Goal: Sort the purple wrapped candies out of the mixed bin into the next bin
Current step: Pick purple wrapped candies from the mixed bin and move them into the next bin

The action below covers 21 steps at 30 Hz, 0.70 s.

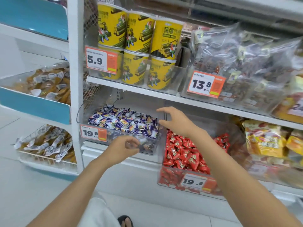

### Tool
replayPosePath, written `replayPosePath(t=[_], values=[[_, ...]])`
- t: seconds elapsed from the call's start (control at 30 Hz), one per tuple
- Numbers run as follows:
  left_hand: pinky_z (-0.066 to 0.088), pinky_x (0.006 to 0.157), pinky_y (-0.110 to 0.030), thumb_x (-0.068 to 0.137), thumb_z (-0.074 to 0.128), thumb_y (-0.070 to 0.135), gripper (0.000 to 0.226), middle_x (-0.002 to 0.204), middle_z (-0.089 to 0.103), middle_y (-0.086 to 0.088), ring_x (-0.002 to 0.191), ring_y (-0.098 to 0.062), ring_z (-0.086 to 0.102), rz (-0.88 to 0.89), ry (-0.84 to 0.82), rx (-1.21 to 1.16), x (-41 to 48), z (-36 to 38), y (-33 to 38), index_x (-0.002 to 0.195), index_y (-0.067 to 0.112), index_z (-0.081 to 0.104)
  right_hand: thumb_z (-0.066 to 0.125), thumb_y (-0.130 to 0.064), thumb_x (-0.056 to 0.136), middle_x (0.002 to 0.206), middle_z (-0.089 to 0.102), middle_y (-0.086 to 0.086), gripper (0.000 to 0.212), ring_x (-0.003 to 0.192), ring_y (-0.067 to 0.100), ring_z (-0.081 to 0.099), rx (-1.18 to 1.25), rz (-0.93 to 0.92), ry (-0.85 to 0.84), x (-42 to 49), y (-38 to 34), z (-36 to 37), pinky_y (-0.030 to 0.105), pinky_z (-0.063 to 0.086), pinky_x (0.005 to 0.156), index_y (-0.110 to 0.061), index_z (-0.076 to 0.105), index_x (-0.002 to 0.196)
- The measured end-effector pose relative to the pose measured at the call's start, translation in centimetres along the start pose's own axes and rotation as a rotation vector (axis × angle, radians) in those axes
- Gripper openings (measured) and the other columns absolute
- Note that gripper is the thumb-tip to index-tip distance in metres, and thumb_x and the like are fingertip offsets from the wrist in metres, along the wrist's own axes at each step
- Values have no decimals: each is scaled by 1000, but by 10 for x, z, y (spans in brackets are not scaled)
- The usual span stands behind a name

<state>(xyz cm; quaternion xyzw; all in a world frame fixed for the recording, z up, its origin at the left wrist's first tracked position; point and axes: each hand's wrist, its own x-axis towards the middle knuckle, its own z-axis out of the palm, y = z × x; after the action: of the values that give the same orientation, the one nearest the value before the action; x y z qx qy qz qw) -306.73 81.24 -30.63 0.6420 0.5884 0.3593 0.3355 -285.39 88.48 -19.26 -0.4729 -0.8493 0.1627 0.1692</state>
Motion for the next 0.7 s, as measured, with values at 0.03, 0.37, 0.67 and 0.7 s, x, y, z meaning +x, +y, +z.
replayPosePath(t=[0.03,0.37,0.67,0.7], values=[[45,65,-14,82,76,17,20,92,67,12,74,-2,60,35,21,4,3,4,13,89,33,66,59,-23,96,144,48,0,42,134,16,42,-10,29,32,-23,15,-13,28,31,108,-19,53,137],[49,71,-23,81,76,18,23,88,68,14,74,-6,61,417,-268,189,59,132,158,90,35,65,71,-20,87,113,60,-1,29,104,12,55,15,440,306,-233,182,-90,27,40,88,-18,68,116],[44,85,-18,82,77,27,32,109,69,2,101,-12,63,514,-633,470,135,275,191,111,16,70,69,-29,88,130,55,-14,48,104,-4,61,523,490,313,-268,241,-59,22,52,86,-34,50,132],[42,94,-22,80,77,37,46,121,65,0,113,-17,59,550,-676,564,142,290,187,119,16,66,71,-32,86,126,58,-15,47,102,-3,62,554,488,312,-269,244,-59,23,53,87,-35,53,129]])
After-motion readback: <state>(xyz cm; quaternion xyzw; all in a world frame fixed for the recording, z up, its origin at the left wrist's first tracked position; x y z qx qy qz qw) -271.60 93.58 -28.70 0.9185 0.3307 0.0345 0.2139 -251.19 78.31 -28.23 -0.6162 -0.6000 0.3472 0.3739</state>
